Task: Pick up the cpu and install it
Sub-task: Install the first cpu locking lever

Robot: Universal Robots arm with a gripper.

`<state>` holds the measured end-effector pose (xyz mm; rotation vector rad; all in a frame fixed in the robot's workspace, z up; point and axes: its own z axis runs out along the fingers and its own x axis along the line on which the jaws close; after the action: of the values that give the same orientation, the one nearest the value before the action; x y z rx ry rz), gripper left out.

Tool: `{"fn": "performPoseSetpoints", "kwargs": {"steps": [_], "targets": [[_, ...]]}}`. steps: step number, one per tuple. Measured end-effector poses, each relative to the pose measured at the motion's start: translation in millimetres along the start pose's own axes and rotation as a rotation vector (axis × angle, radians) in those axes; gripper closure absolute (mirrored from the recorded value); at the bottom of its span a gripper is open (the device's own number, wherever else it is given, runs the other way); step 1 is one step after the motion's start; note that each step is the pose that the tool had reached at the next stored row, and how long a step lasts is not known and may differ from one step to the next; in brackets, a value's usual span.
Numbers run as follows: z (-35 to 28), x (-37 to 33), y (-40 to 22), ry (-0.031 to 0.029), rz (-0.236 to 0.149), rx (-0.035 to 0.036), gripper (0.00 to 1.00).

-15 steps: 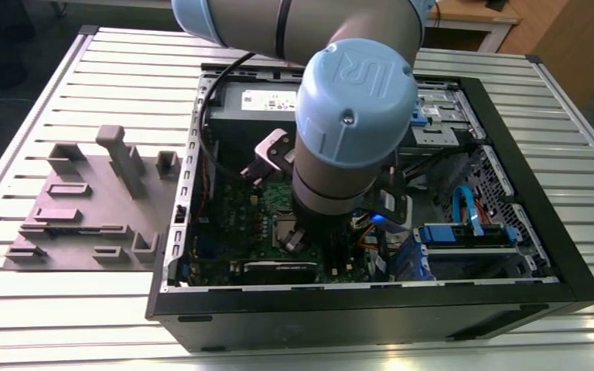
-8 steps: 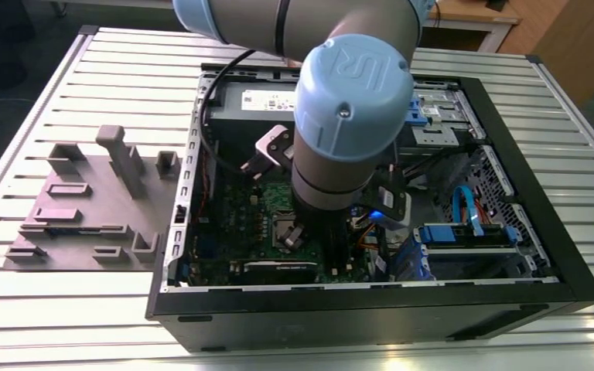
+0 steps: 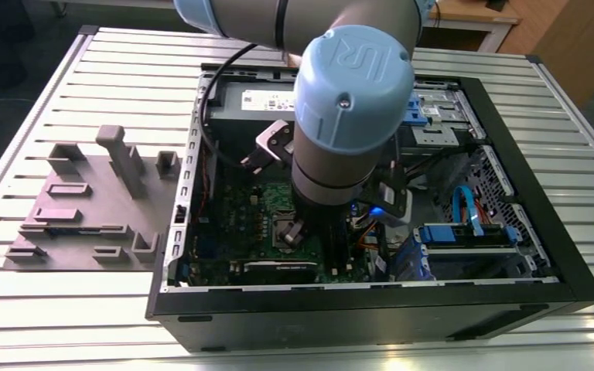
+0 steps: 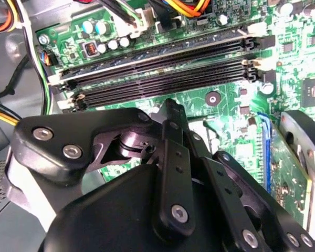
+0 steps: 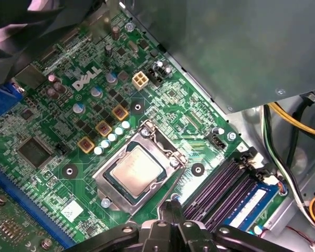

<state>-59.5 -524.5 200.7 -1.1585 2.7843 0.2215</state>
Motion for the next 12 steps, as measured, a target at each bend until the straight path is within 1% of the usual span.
{"fn": "performPoseSetpoints", "kwargs": {"steps": [7,12], "targets": [[-6.1,-2.1,1.7,0.0012,0.014,0.0048,0.9],[-12.5,-4.1,3.1,0.0034,0.023,0.0093,0.9]]}}
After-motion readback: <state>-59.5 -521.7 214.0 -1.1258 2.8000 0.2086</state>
